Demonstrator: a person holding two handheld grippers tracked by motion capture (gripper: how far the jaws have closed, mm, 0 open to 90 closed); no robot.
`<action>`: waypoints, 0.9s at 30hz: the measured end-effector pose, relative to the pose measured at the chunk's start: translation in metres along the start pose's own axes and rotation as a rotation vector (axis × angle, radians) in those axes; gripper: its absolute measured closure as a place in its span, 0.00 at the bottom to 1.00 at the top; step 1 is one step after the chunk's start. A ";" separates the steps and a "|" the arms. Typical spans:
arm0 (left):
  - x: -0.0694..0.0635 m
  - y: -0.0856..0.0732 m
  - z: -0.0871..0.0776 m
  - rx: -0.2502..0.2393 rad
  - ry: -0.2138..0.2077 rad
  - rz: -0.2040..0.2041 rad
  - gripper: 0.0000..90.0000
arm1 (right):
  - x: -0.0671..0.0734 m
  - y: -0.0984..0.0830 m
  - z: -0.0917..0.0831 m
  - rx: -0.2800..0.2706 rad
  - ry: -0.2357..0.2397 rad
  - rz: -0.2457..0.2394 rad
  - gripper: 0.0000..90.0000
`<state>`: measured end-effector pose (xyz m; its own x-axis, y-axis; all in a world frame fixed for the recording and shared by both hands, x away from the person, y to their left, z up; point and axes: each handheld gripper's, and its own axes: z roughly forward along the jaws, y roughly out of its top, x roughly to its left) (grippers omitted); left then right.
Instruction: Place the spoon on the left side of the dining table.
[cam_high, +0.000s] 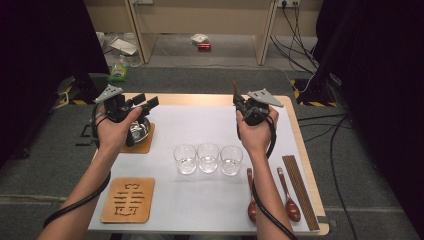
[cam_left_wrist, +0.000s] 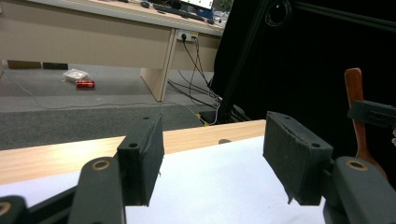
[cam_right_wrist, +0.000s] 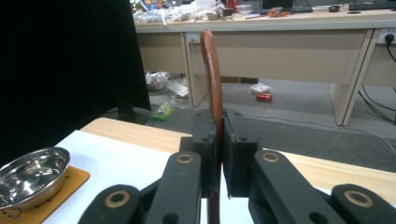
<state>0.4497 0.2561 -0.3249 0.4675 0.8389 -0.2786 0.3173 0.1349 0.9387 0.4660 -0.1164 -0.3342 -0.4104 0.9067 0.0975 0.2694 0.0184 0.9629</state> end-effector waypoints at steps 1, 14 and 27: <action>0.000 0.000 0.001 -0.001 -0.001 0.002 0.42 | 0.001 0.000 0.001 -0.002 0.002 -0.002 0.95; -0.013 0.010 0.016 0.006 -0.020 0.017 0.42 | 0.011 0.004 0.006 -0.008 0.019 -0.010 0.95; -0.026 0.016 0.029 0.005 -0.049 0.013 0.42 | 0.018 0.007 0.010 -0.010 0.032 -0.011 0.95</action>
<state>0.4666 0.2205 -0.3089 0.5116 0.8137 -0.2759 0.3152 0.1210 0.9413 0.4693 -0.0953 -0.3284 -0.4409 0.8925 0.0948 0.2560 0.0238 0.9664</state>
